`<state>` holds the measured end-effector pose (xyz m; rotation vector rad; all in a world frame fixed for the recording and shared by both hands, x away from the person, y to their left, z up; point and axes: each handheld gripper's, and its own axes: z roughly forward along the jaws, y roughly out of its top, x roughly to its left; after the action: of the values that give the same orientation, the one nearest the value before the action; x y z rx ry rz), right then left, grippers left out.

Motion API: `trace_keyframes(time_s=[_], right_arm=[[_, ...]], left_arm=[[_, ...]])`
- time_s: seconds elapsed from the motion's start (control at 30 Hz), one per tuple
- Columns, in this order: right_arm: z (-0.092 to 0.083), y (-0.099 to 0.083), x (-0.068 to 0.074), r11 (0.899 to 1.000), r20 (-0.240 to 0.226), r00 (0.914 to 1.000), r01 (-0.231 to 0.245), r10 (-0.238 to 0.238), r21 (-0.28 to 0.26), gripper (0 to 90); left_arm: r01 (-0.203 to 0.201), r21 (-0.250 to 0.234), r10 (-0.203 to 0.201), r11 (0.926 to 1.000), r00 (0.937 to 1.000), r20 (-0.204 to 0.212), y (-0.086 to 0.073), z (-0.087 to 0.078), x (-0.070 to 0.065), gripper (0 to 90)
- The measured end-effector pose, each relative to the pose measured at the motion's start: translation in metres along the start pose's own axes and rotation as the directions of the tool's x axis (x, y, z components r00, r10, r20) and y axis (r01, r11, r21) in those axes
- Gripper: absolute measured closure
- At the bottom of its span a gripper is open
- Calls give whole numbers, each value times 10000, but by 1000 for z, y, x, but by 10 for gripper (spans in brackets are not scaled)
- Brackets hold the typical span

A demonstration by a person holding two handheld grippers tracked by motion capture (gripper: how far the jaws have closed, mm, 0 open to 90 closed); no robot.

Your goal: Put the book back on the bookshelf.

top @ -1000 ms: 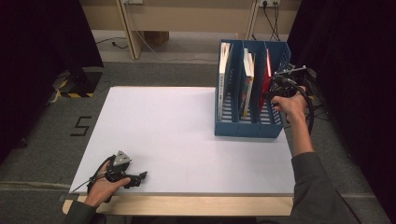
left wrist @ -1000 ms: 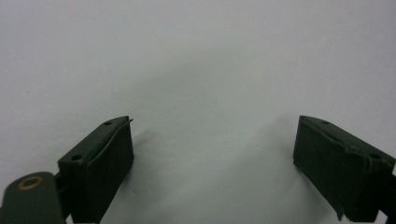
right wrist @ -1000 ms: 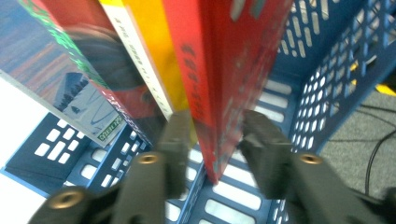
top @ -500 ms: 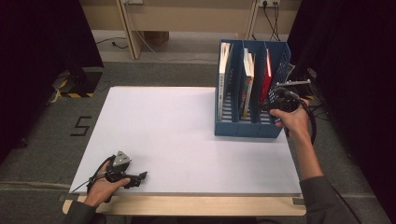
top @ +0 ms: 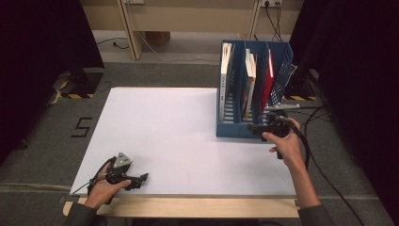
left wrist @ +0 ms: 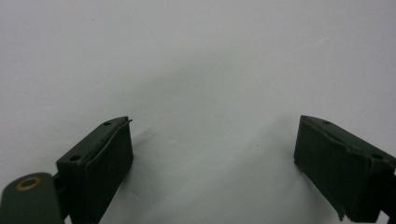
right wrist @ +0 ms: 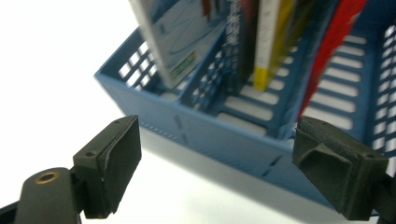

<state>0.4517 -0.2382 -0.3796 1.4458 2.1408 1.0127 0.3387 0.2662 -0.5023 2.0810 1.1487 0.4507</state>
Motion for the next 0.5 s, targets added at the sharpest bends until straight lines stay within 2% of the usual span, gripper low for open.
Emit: trace_keyframes(time_s=[0.17, 0.23, 0.37, 0.5], right_arm=[[8, -20, 13, 9998, -288, 9994, 176, -177, -21, 166], [11, -27, 18, 9994, -383, 9988, 313, -308, 138, 165], [14, -38, 28, 9973, -158, 9974, 702, -699, 226, 167], [15, -47, 35, 9971, -199, 9973, 706, -701, 276, 180]], left_arm=[[-1, -4, 1, 10000, 10000, -1, 0, 0, 0, 108], [-10, 7, 10, 10000, 10000, 6, 0, 0, 0, 108], [-14, -20, 14, 10000, 10000, 19, 0, 0, 0, 107], [-10, -42, 11, 10000, 10000, 43, -1, 0, 0, 107]])
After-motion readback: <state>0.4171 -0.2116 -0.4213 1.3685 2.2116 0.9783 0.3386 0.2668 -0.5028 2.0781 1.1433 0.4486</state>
